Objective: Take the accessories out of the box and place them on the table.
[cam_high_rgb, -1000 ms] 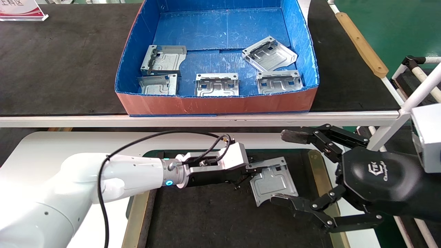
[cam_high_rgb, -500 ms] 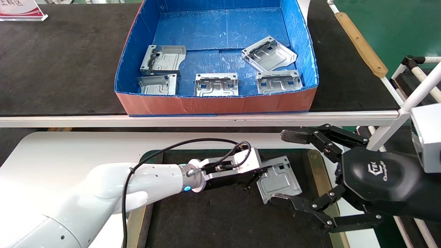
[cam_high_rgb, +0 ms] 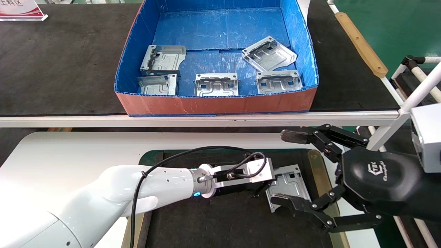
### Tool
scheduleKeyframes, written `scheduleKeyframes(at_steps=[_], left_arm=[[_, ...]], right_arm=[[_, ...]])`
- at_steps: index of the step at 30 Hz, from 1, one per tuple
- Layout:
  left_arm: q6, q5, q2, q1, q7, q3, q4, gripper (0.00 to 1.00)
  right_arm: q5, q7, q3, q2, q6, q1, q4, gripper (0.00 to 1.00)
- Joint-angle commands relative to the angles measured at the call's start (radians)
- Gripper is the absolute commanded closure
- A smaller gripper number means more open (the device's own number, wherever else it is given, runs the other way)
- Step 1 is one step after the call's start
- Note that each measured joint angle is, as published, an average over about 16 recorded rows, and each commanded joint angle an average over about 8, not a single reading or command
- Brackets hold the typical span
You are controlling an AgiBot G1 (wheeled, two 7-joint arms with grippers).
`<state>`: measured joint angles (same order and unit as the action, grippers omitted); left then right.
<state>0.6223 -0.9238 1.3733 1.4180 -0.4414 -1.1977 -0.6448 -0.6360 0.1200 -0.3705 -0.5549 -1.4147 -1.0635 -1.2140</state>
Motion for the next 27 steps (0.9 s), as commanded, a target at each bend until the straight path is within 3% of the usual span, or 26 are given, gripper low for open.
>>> scheduleKeyframes(at_steps=[1, 7, 27], left_arm=[[-0.008, 0.015, 0.000, 0.003, -0.006, -0.022, -0.008, 0.74], [-0.024, 0.034, 0.000, 0.009, -0.020, -0.062, -0.017, 0.00], [-0.018, 0.029, -0.002, 0.008, -0.016, -0.049, -0.015, 0.00]], right_arm=[[0.000, 0.000, 0.000, 0.000, 0.000, 0.000, 0.000, 0.00], [0.000, 0.000, 0.000, 0.000, 0.000, 0.000, 0.000, 0.00], [0.000, 0.000, 0.000, 0.000, 0.000, 0.000, 0.000, 0.00]])
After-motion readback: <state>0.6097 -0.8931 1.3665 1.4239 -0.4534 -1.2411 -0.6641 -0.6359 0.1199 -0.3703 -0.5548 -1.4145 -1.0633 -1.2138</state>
